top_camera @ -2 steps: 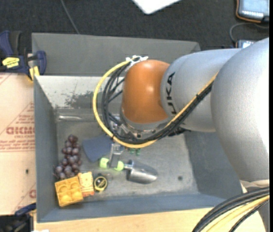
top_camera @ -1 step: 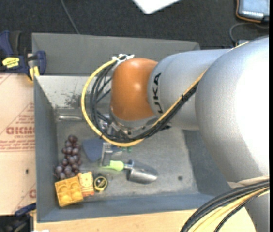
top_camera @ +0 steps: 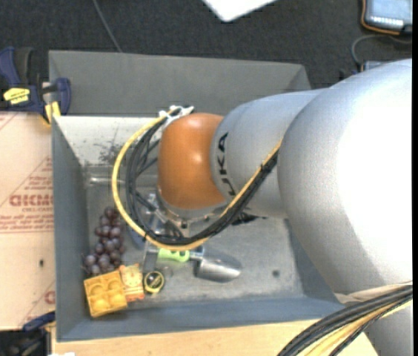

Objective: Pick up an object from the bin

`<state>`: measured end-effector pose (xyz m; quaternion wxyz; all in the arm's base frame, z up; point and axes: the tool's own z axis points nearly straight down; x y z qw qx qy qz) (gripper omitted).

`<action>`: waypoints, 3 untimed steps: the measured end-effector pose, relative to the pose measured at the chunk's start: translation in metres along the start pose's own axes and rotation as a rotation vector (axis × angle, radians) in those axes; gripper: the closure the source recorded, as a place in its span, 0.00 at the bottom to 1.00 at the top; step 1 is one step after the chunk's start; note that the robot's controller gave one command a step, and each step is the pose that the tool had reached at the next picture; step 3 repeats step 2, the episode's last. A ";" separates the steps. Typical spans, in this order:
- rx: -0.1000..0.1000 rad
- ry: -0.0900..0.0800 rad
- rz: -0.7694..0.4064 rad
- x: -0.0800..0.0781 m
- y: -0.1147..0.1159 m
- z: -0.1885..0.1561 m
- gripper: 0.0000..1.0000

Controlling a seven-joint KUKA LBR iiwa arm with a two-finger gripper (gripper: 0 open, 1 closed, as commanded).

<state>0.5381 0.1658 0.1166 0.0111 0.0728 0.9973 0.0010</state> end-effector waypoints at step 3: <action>-0.003 -0.014 0.103 -0.003 0.041 0.041 1.00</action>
Offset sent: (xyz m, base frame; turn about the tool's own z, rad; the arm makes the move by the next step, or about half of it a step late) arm 0.0036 0.0425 -0.0466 0.1043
